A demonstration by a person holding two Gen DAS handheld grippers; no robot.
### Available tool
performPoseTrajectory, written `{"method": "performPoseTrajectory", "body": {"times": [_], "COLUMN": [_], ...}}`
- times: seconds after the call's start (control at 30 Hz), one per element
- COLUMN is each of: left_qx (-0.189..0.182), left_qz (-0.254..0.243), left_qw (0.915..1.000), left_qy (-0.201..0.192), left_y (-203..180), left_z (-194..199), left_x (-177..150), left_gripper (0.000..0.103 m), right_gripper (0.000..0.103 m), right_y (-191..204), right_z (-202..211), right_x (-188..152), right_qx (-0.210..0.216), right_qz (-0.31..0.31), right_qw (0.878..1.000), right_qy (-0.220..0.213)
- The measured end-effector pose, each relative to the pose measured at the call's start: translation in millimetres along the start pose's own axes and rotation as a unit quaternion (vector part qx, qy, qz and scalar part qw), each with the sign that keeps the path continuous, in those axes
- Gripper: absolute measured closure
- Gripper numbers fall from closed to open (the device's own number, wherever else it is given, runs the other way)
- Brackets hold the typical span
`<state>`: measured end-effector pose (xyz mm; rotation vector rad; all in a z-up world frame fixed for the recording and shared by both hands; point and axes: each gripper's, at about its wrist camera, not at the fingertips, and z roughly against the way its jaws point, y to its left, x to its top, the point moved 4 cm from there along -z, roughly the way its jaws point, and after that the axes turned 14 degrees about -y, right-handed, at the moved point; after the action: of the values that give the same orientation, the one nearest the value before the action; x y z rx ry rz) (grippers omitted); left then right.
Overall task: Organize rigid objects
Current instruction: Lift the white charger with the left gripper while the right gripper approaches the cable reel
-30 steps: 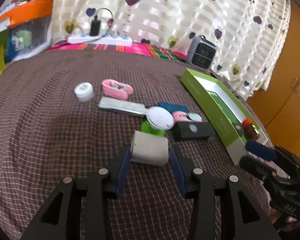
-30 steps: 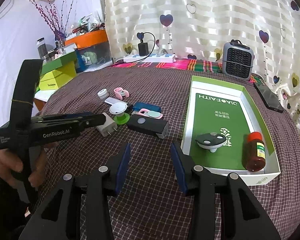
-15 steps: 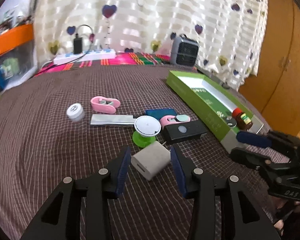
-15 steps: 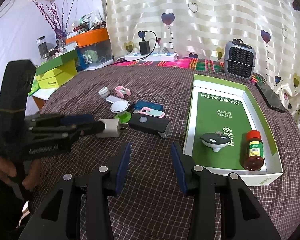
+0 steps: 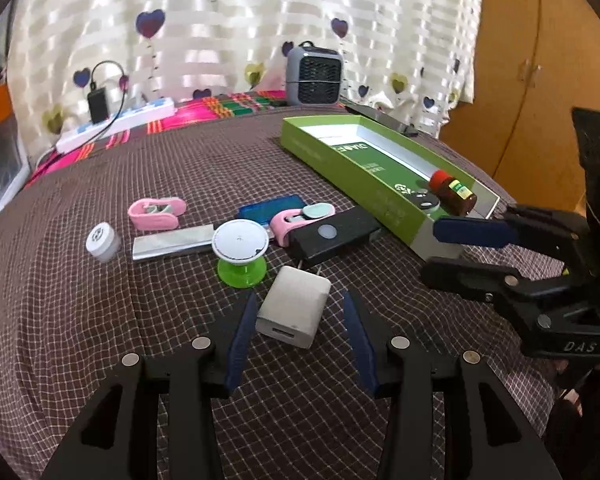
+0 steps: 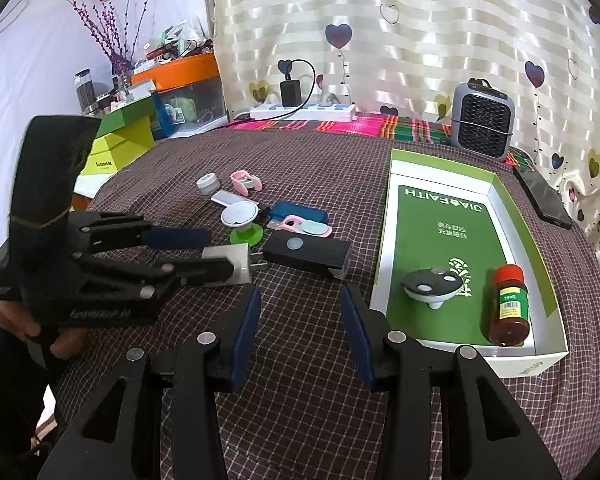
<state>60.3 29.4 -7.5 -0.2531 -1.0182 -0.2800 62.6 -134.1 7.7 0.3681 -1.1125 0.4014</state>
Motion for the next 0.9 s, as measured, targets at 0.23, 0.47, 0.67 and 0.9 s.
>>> {"method": "performPoseTrajectory", "body": {"times": [0.23,0.47,0.67,0.9], "left_qx": [0.000,0.021,0.042,0.086], "left_qz": [-0.028,-0.027,0.015,0.074], "left_qw": [0.9995,0.9984,0.9985,0.9935], "left_qy": [0.015,0.045,0.030,0.008], "left_y": [-3,-3,6,30], "left_z": [-12,-24,-9,10], "left_x": [2,-4,-8,-13], "left_gripper": [0.059,0.067,0.071,0.071], "right_gripper": [0.060,0.060,0.060,0.060], "right_y": [2,2,6,16], "right_z": [-1,-2,-7,-20], "right_x": [0,1,3,8], "right_qx": [0.001,0.000,0.004,0.015], "right_qz": [0.002,0.003,0.008,0.017], "right_qw": [1.000,1.000,1.000,1.000], "right_qy": [0.001,0.001,0.003,0.005]}}
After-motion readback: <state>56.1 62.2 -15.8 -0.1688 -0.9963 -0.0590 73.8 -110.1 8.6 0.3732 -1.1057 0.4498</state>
